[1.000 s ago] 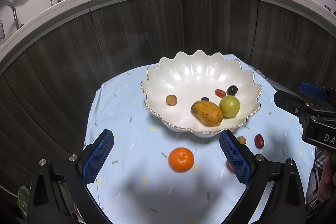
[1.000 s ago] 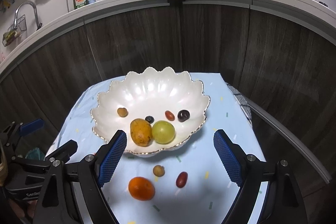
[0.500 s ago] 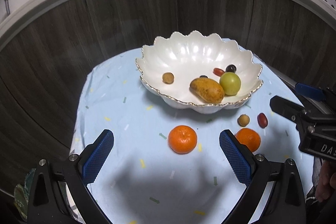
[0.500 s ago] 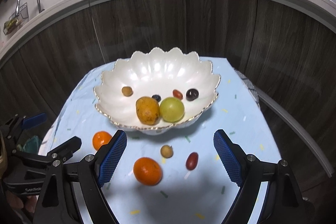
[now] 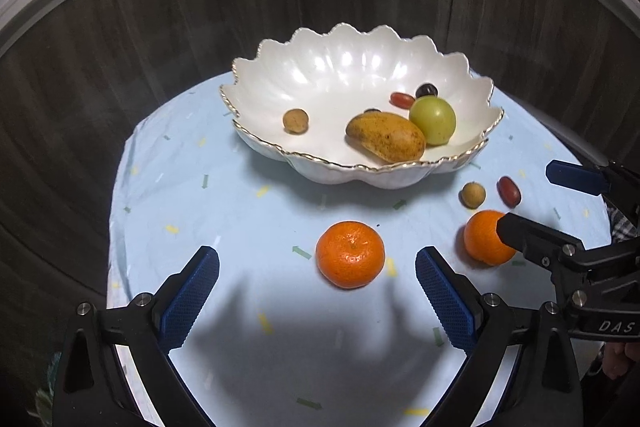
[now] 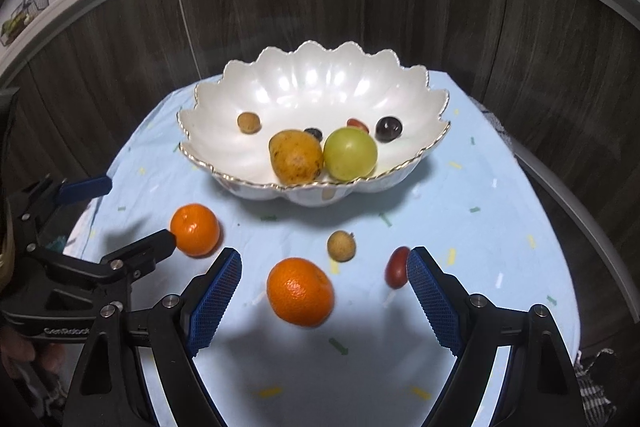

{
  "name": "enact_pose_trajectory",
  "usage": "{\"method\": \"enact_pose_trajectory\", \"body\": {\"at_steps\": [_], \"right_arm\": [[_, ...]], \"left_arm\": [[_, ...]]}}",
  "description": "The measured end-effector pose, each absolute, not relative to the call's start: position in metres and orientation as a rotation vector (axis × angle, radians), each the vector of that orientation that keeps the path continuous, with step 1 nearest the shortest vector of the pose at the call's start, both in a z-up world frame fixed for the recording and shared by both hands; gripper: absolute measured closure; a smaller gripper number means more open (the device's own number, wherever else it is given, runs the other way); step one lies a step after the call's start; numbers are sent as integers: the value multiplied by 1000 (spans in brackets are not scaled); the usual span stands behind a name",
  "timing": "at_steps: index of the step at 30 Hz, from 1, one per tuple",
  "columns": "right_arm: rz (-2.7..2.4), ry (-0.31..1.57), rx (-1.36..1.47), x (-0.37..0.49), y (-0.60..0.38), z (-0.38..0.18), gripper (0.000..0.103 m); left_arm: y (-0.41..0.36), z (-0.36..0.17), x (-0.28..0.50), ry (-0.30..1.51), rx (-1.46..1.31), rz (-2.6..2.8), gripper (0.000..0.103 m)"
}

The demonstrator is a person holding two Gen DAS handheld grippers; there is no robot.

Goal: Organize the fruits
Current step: 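Grasp a mandarin orange with the left tool while the right tool grasps the other mandarin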

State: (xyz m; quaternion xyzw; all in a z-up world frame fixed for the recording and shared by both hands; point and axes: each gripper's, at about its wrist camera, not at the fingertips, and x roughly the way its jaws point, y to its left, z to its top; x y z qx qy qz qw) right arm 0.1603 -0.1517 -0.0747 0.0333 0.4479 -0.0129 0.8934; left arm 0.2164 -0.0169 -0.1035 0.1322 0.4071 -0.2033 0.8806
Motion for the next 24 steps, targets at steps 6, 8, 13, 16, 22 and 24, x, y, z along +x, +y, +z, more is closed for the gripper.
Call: {"method": "enact_pose_trajectory", "body": {"at_steps": [6,8,13,16,22,24], "right_arm": [[-28,954,73,162,-150,-87,18],[-27,963,80,163,-150,-92,18],[-19,985,103,166,-150,-102,21],[-15,1005,122,169,-151,-109,30],[7,1044,174,174,-154,-123,43],[15,1043,177,175,-153,-123,47]], "left_arm": [[-21,-116,224,872,286,-449,8],[-23,-121,226,881,289,-453,10],[-26,-129,232,893,278,-465,17],[-28,-134,236,906,273,-473,25],[-31,-146,241,940,264,-484,38],[-31,-147,242,945,259,-486,41]]}}
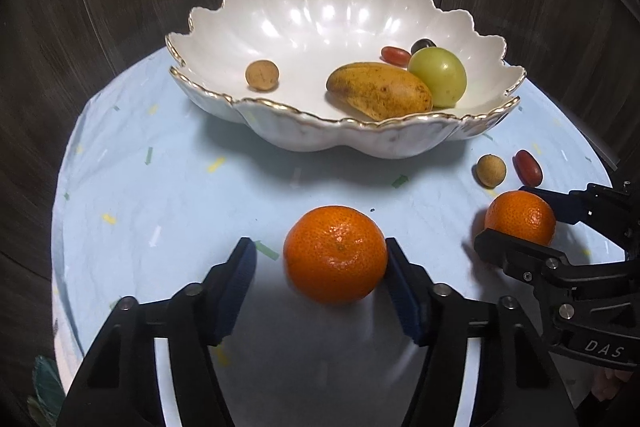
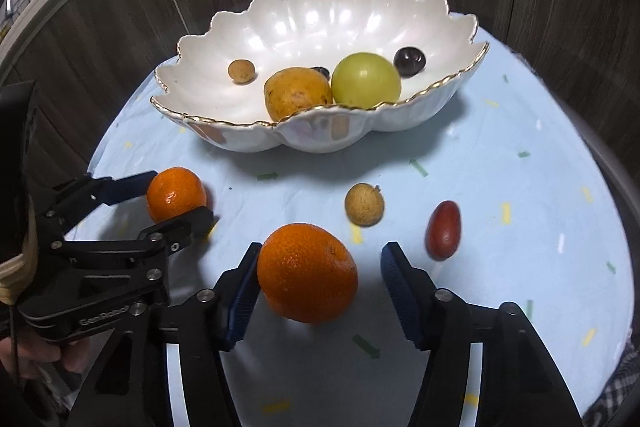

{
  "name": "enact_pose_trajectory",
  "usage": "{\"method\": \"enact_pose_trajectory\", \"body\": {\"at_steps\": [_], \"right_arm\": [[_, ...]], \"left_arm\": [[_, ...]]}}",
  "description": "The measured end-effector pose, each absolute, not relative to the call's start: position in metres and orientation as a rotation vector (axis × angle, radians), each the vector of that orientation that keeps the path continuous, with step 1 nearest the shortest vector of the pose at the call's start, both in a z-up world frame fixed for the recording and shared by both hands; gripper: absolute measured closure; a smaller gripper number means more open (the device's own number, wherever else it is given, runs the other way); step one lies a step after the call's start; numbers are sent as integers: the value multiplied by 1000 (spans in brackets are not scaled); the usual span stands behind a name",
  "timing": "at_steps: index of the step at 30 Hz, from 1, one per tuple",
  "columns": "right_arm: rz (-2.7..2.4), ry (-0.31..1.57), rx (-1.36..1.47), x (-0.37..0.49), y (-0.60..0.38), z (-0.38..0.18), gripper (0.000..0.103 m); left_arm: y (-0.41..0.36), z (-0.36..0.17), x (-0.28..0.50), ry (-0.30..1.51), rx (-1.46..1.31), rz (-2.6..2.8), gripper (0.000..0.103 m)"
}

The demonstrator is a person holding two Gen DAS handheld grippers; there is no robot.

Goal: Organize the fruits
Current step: 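Grasp a mandarin orange with the left tool while the right tool grasps the other mandarin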

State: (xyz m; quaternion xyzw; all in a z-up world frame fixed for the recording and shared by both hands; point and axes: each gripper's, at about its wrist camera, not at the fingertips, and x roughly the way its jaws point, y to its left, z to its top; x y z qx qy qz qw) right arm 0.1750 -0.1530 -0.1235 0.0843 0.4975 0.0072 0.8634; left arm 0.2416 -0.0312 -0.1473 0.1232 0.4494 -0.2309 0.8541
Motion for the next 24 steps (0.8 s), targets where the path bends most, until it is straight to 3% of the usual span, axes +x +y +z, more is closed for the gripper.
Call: {"method": "enact_pose_trajectory", "body": {"at_steps": [2,7,24], "right_arm": [[35,1035,175,176,-149,-122,58],[36,1033,167,174,-148,-121,59],[42,980,128,167,-148,-101,59]], "left_arm": [[-32,-147,241,938,260,-486,44],[-31,-146,238,925,235,-501,58],[-22,-134,221,913,177,-477,60]]}}
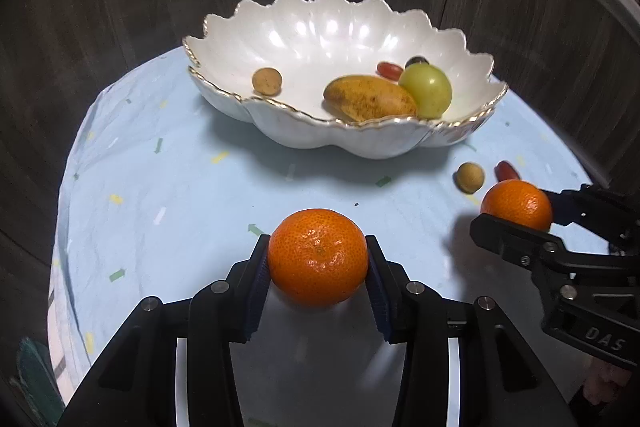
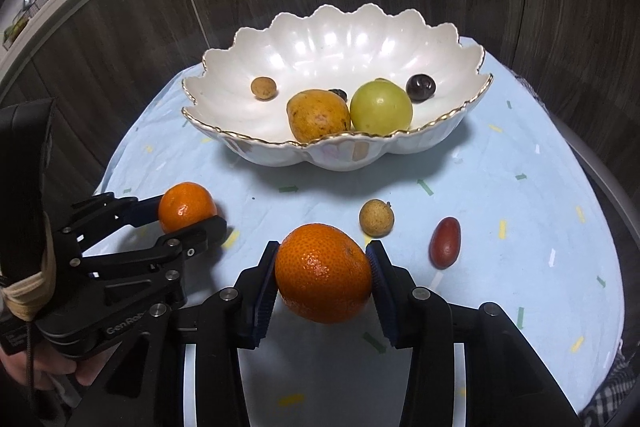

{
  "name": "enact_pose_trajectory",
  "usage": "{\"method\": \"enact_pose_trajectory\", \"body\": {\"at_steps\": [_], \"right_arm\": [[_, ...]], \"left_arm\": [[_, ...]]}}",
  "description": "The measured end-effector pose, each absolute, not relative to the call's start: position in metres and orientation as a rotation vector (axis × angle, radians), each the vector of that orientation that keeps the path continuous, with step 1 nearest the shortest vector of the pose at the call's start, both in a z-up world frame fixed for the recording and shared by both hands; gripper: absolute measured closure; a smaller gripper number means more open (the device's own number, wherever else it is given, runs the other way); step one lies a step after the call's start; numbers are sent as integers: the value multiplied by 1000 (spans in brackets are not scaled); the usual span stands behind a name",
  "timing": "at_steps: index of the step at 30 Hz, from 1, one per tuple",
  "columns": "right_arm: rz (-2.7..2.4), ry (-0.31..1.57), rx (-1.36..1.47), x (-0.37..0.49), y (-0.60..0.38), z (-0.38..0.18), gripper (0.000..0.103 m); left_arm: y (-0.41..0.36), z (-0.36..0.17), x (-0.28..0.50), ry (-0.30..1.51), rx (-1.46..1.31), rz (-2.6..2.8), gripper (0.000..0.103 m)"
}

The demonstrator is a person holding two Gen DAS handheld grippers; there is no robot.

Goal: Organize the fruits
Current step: 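Grasp a mandarin orange with the left tool while the right tool grasps the other mandarin, then carry both mandarins in the left and right tools over the white bowl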

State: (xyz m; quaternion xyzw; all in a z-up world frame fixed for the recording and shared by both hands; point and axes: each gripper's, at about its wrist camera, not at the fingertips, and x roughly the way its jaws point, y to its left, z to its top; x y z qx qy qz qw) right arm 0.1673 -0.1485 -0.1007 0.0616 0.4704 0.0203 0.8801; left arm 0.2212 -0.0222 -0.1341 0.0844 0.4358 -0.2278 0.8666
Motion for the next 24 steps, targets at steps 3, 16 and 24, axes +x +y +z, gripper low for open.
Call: {"method": "enact_pose_trajectory", "body": {"at_steps": [3,16,24], "right_arm": [[44,969,123,165,-149,-96,59],[49,878,74,155,-147,-62,59],[29,831,58,158,-157,-42,59]], "left_arm": [[-17,-127,218,913,146,-465,60],[-15,-95,207,863,127,-410,60],[-18,-74,208,815,146,-390,60]]}}
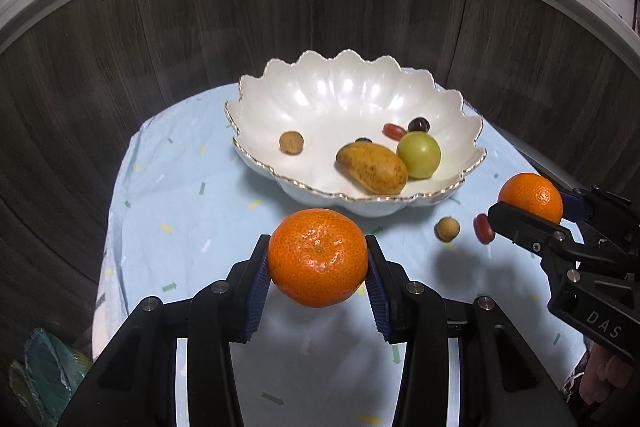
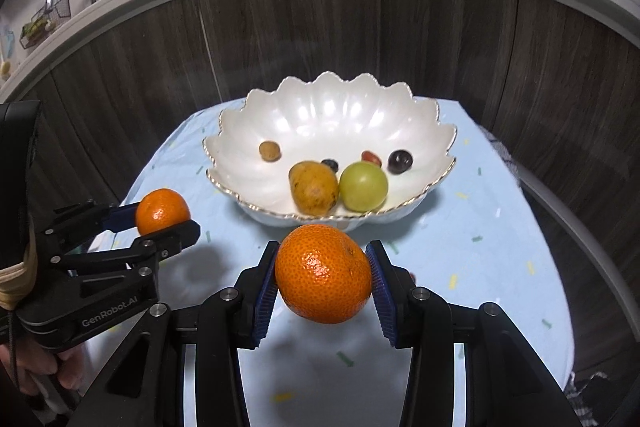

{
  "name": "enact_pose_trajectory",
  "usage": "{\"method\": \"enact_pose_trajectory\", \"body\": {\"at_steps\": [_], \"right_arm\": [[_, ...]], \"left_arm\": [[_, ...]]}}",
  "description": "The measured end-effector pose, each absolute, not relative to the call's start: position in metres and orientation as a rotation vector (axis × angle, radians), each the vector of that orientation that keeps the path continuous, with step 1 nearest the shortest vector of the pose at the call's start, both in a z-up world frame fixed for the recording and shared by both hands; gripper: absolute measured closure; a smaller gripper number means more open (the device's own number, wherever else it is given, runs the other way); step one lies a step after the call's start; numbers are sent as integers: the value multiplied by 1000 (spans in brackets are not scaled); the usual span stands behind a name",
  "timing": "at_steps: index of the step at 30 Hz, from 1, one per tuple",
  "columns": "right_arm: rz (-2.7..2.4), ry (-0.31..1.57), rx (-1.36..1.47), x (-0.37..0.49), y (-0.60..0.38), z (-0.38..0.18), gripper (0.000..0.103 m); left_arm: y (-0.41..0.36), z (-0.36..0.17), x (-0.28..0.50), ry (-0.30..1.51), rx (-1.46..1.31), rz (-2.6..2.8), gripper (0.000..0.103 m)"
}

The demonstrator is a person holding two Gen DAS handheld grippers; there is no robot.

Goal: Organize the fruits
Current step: 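Carry both mandarins in the left and right tools over the white bowl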

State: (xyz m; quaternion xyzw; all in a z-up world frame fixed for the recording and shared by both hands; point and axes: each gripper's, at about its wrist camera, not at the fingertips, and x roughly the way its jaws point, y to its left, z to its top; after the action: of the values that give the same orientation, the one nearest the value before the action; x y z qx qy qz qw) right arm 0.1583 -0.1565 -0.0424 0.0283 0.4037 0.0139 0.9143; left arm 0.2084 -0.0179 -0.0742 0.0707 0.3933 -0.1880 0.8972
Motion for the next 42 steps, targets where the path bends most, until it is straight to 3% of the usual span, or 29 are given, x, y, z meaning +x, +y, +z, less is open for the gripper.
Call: {"method": "enact_pose_trajectory", "body": {"at_steps": [25,42], "right_arm": [[-23,738,119,195,-196,-12,59],[-56,724,151,259,-224,-24,59]], "left_arm": [[-39,-42,242,762,127,-374,60],[-55,-46,306,768,83,-361,60]]}}
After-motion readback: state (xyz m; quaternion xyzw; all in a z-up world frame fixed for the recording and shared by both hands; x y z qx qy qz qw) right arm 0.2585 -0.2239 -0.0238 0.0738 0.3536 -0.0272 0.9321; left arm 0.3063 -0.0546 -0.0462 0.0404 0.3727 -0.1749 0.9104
